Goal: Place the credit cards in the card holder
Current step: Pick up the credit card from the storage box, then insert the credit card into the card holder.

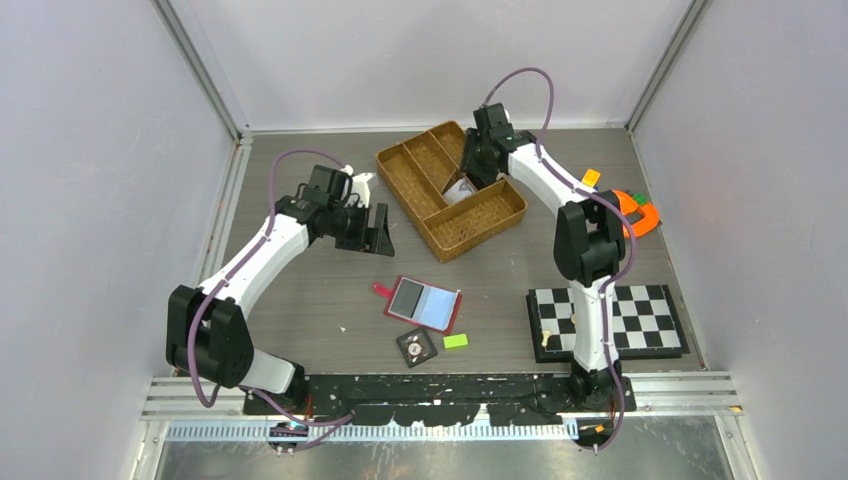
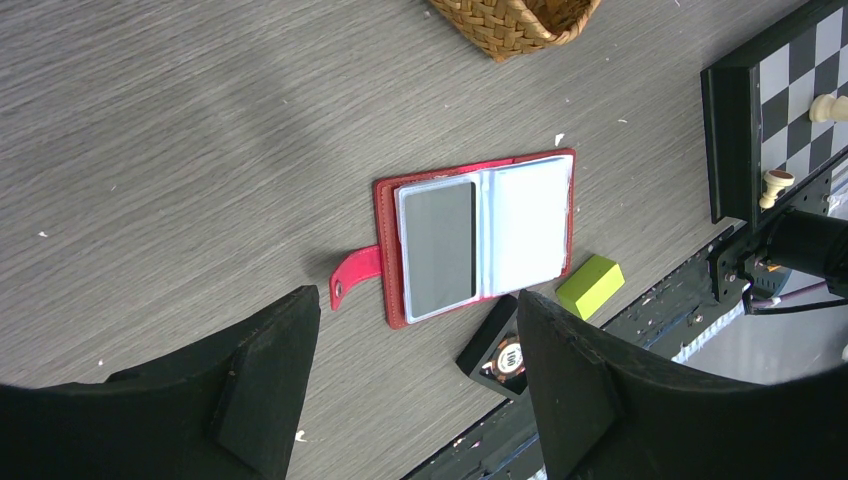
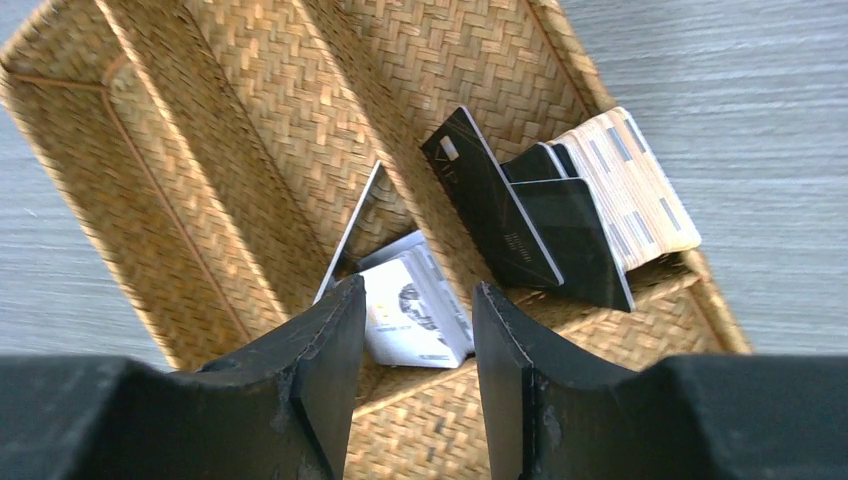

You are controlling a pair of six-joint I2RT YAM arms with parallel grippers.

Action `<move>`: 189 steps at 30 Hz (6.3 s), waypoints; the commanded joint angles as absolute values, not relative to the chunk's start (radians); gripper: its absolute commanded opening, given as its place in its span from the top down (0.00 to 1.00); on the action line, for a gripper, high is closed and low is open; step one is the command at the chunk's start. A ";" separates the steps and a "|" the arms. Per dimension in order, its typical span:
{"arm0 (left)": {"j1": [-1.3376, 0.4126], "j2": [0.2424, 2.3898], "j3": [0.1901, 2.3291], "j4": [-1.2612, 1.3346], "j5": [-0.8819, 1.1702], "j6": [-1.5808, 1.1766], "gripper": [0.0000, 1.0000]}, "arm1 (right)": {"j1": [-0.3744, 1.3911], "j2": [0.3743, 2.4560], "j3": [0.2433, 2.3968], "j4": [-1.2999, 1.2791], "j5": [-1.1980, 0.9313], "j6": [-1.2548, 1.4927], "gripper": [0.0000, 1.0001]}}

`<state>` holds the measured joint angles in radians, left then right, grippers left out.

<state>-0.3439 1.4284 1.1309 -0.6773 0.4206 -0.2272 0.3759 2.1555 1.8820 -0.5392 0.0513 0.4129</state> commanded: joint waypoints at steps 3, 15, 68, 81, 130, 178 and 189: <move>-0.344 1.421 1.129 -0.656 0.442 -0.221 0.26 | 0.420 2.178 1.967 -0.540 0.120 0.602 0.52; -0.344 1.418 1.128 -0.654 0.449 -0.225 0.26 | 0.444 2.259 2.002 -0.555 0.179 0.751 0.50; -0.342 1.155 1.142 -0.075 0.715 -0.792 0.23 | 0.492 1.392 1.138 0.482 -0.542 0.876 1.00; -0.342 1.137 1.076 0.195 0.759 -1.010 0.68 | 0.563 1.265 0.985 0.644 -0.608 0.993 1.00; -0.459 1.795 1.028 -0.513 0.708 -0.366 1.00 | 0.677 1.474 0.518 0.162 -0.173 0.979 0.55; -0.457 1.424 0.566 0.112 0.466 -0.836 1.00 | 0.678 1.670 0.688 0.058 -0.003 0.867 0.99; -0.437 1.382 0.550 0.122 0.459 -0.860 1.00 | 0.678 1.698 0.715 0.016 0.044 0.854 1.00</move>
